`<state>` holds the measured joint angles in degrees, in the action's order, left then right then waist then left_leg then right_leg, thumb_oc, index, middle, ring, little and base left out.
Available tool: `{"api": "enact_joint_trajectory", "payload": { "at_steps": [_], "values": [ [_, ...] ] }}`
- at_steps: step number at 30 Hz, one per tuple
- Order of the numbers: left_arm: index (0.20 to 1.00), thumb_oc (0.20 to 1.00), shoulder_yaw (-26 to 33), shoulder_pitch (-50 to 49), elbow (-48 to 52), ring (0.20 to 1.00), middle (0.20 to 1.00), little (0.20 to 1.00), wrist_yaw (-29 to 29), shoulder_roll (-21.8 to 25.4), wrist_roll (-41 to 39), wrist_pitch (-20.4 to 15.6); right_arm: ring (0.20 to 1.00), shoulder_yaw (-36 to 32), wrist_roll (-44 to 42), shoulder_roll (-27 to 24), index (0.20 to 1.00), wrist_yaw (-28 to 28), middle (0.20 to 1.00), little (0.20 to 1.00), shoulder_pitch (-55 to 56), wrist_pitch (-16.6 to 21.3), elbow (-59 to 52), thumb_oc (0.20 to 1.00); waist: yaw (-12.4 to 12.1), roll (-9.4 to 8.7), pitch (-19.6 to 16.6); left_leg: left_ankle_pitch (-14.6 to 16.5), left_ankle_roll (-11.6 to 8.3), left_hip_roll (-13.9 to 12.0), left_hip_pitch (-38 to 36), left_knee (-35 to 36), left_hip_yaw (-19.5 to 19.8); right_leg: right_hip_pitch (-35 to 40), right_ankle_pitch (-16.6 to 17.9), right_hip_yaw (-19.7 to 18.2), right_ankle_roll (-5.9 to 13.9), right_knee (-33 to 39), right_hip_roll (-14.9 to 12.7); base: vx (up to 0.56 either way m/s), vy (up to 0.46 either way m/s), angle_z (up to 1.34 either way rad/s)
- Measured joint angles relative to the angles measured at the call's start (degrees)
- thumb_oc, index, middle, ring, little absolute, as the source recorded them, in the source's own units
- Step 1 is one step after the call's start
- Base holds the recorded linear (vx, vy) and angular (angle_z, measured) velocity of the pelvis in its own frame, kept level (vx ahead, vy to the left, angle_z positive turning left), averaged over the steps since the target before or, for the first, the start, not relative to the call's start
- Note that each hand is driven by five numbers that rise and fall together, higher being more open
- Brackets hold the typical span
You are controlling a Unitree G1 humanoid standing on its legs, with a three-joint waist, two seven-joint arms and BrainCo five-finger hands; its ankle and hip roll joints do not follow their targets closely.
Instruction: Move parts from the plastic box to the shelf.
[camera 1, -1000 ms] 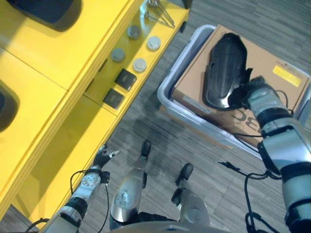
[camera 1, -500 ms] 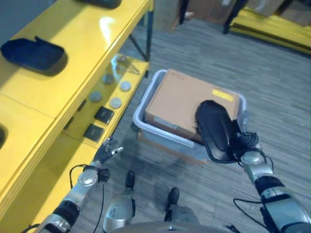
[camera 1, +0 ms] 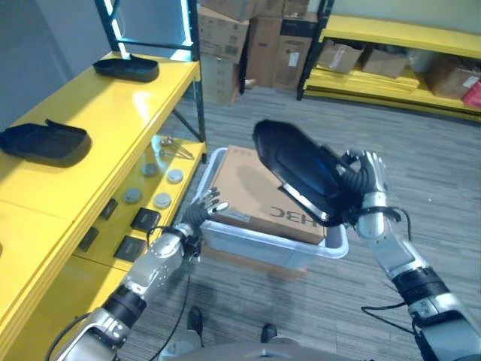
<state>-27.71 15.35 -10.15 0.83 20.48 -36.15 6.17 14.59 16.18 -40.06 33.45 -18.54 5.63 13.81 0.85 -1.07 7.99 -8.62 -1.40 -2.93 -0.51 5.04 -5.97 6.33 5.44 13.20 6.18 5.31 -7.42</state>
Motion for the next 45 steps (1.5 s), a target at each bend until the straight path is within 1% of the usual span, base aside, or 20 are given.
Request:
{"api": "enact_joint_trajectory", "payload": {
  "at_steps": [4, 7, 9, 11, 14, 17, 20, 21, 22, 25, 27, 30, 31, 32, 33, 37, 38, 41, 45],
  "values": [
    [1.0, 1.0, -0.77, 2.8, 0.64, 1.0, 1.0, 1.0, -0.89, -3.12, -2.75, 0.2, 0.2, 2.88, 0.37, 0.08, 0.2, 0.45, 0.2, 0.2, -1.95, 0.41, 0.1, 0.2, 0.71, 0.09, -0.15, 0.24, -0.02, -0.02, -0.7, 0.0, -0.32, 0.54, -0.08, -0.48, -0.01, 0.0, -0.04, -0.02, -0.002, -0.05],
    [1.0, 1.0, -1.26, 3.95, 0.64, 1.0, 1.0, 1.0, -1.68, -3.79, -4.58, 0.08, 0.2, 5.12, 1.69, 0.31, 0.2, 0.39, 0.2, 0.2, -3.22, 0.67, 0.08, 0.2, 1.0, 0.11, -0.17, 0.25, -0.02, -0.09, -0.69, 0.0, -0.41, 0.45, -0.08, -0.6, -0.02, 0.0, 0.03, 0.0, 0.0, 0.0],
    [1.0, 1.0, -1.58, 4.23, 0.67, 1.0, 1.0, 1.0, -2.02, -3.87, -6.0, 0.07, 0.2, 6.14, 2.28, 1.41, 0.2, 0.17, 0.2, 0.2, -4.34, 1.22, -0.13, 0.2, 1.1, 0.12, -0.18, 0.3, 0.0, -0.09, -0.65, 0.0, -0.49, 0.33, -0.08, -0.76, -0.02, 0.0, 0.02, 0.0, 0.007, -0.02],
    [1.0, 1.0, -1.52, 4.23, 0.76, 1.0, 1.0, 1.0, -2.34, -3.9, -7.77, -0.01, 0.2, 7.8, 2.24, 1.71, 0.2, -0.32, 0.2, 0.2, -4.6, 1.83, -2.07, 0.2, 0.87, 0.12, -0.18, 0.39, 0.03, -0.05, -0.63, 0.0, -0.49, 0.33, -0.1, -0.73, -0.04, 0.0, -0.03, 0.0, 0.0, 0.0],
    [1.0, 1.0, -1.45, 4.27, 1.22, 1.0, 1.0, 1.0, -2.28, -3.71, -8.7, -0.05, 0.2, 8.74, 2.21, 2.84, 0.2, -0.58, 0.2, 0.2, -5.29, 2.26, -2.13, 0.2, 0.22, 0.12, -0.19, 0.46, 0.06, -0.01, -0.63, -0.01, -0.48, 0.35, -0.06, -0.7, -0.09, 0.0, -0.05, 0.0, 0.0, 0.0],
    [1.0, 1.0, -1.22, 4.26, 1.31, 1.0, 1.0, 1.0, -0.58, -3.32, -8.65, -0.04, 0.2, 9.8, 2.28, 4.57, 0.2, -0.49, 0.2, 0.2, -6.3, 2.4, -2.09, 0.2, -0.29, 0.12, -0.19, 0.52, 0.11, 0.03, -0.63, -0.01, -0.46, 0.37, -0.02, -0.68, -0.07, 0.0, -0.07, 0.0, 0.0, 0.0],
    [1.0, 1.0, -0.44, 4.25, 1.86, 1.0, 1.0, 1.0, 0.55, -3.35, -8.67, -0.12, 0.2, 9.92, 2.65, 5.01, 0.2, -0.47, 0.2, 0.2, -6.33, 2.78, -4.36, 0.2, -0.86, 0.12, -0.19, 0.58, 0.26, 0.11, -0.63, -0.01, -0.42, 0.43, 0.0, -0.61, 0.1, -0.01, -0.11, 0.0, 0.0, 0.0],
    [1.0, 1.0, 0.16, 4.25, 2.07, 1.0, 1.0, 1.0, 1.22, -3.53, -8.67, -0.44, 0.2, 9.99, 2.99, 5.16, 0.2, -0.52, 0.2, 0.2, -6.33, 2.94, -5.67, 0.2, -0.91, 0.1, -0.2, 0.59, 0.29, 0.11, -0.64, -0.01, -0.42, 0.45, -0.02, -0.61, 0.12, -0.01, -0.1, 0.0, 0.0, 0.0],
    [1.0, 1.0, 0.79, 4.25, 2.13, 1.0, 1.0, 1.0, 2.27, -3.96, -8.72, -1.95, 0.2, 10.05, 3.53, 5.88, 0.2, -0.57, 0.2, 0.2, -6.35, 3.61, -8.61, 0.2, -0.81, 0.11, -0.2, 0.59, 0.35, 0.12, -0.71, -0.01, -0.44, 0.49, -0.06, -0.66, 0.17, -0.01, -0.1, 0.0, 0.0, 0.0],
    [1.0, 1.0, 1.26, 4.26, 2.18, 1.0, 1.0, 1.0, 4.0, -4.91, -8.4, -3.61, 0.2, 10.14, 3.44, 6.52, 0.2, -0.63, 0.2, 0.2, -6.34, 4.14, -9.03, 0.2, -0.83, 0.1, -0.2, 0.61, 0.33, 0.15, -0.8, -0.01, -0.47, 0.6, -0.12, -0.7, 0.24, -0.05, -0.08, 0.0, 0.0, 0.0],
    [1.0, 1.0, 1.27, 4.24, 2.17, 1.0, 1.0, 1.0, 6.42, -4.99, -6.03, -4.52, 0.2, 10.16, 3.27, 7.76, 0.2, -0.98, 0.2, 0.2, -6.31, 4.13, -9.03, 0.2, -0.57, 0.1, -0.2, 0.64, 0.3, 0.14, -0.82, -0.01, -0.53, 0.56, -0.13, -0.79, 0.25, -0.03, -0.04, 0.0, 0.0, 0.0],
    [1.0, 1.0, 1.28, 4.17, 2.13, 1.0, 1.0, 1.0, 8.05, -5.22, -5.11, -5.91, 0.2, 10.2, 1.66, 8.32, 0.2, -1.73, 0.2, 0.2, -6.12, 4.13, -9.03, 0.2, -0.41, 0.1, -0.2, 0.65, 0.29, 0.12, -0.86, -0.01, -0.59, 0.53, -0.13, -0.87, 0.25, -0.01, 0.06, 0.0, 0.0, 0.0],
    [0.809, 0.809, 1.34, 4.13, 2.07, 0.809, 0.809, 0.809, 8.85, -5.27, -5.11, -6.66, 0.2, 10.23, 0.5, 8.75, 0.2, -2.12, 0.2, 0.2, -6.08, 4.12, -9.04, 0.2, -0.34, 0.1, -0.2, 0.69, 0.25, 0.1, -0.89, -0.01, -0.63, 0.5, -0.13, -0.96, 0.25, -0.01, 0.07, 0.0, -0.007, -0.04],
    [0.583, 0.583, 1.36, 4.1, 2.04, 0.583, 0.583, 0.583, 8.88, -5.43, -5.35, -7.46, 0.2, 10.2, -0.72, 9.12, 0.2, -2.25, 0.2, 0.2, -5.97, 4.06, -9.04, 0.2, -0.32, 0.1, -0.2, 0.88, -0.02, 0.1, -0.95, -0.01, -0.69, 0.5, -0.13, -1.06, 0.25, -0.01, 0.07, 0.0, -0.003, -0.05],
    [0.2, 0.2, 1.48, 4.06, 2.04, 0.2, 0.2, 0.2, 8.85, -5.73, -5.61, -8.29, 0.2, 10.15, -1.3, 9.47, 0.2, -2.26, 0.2, 0.2, -5.71, 4.02, -9.03, 0.2, -0.37, 0.1, -0.2, 1.0, -0.2, 0.07, -1.03, -0.01, -0.74, 0.51, -0.12, -1.17, 0.25, -0.01, 0.07, 0.0, 0.001, -0.07],
    [0.2, 0.2, 2.39, 3.89, 2.03, 0.2, 0.2, 0.2, 7.9, -6.51, -7.83, -11.87, 0.2, 9.97, -3.74, 11.74, 0.2, -2.06, 0.2, 0.2, -4.16, 3.91, -9.03, 0.2, -0.39, 0.09, -0.21, 1.2, -0.05, 0.02, -1.44, -0.01, -1.28, 0.64, -0.14, -1.54, 0.24, -0.01, 0.04, 0.0, -0.003, -0.07],
    [0.2, 0.2, 2.9, 3.29, 2.04, 0.2, 0.2, 0.2, 6.8, -6.58, -9.1, -13.2, 0.2, 10.09, -5.12, 12.62, 0.2, -2.08, 0.2, 0.2, -3.53, 3.9, -9.03, 0.2, -0.14, 0.09, -0.2, 1.23, -0.03, 0.02, -1.46, -0.01, -1.45, 0.56, -0.14, -1.56, 0.24, -0.01, 0.03, -0.01, -0.009, -0.05],
    [0.2, 0.2, 2.93, 3.2, 1.97, 0.2, 0.2, 0.2, 5.86, -6.12, -9.94, -13.61, 0.2, 10.33, -6.24, 12.97, 0.2, -2.08, 0.2, 0.2, -3.06, 3.91, -9.37, 0.2, -0.03, 0.09, -0.2, 1.21, 0.01, 0.02, -1.5, -0.01, -1.62, 0.54, -0.13, -1.55, 0.24, -0.01, 0.0, 0.0, -0.003, -0.01],
    [0.2, 0.2, 3.39, 3.2, 1.57, 0.2, 0.2, 0.2, 2.52, -4.72, -9.82, -13.81, 0.2, 10.88, -8.38, 13.74, 0.2, -2.31, 0.2, 0.2, -3.06, 3.92, -9.63, 0.2, -0.04, 0.07, -0.22, 1.17, 0.06, 0.04, -1.6, -0.01, -1.72, 0.59, -0.13, -1.64, 0.25, -0.02, 0.02, 0.0, 0.0, 0.0]
  ]
}}
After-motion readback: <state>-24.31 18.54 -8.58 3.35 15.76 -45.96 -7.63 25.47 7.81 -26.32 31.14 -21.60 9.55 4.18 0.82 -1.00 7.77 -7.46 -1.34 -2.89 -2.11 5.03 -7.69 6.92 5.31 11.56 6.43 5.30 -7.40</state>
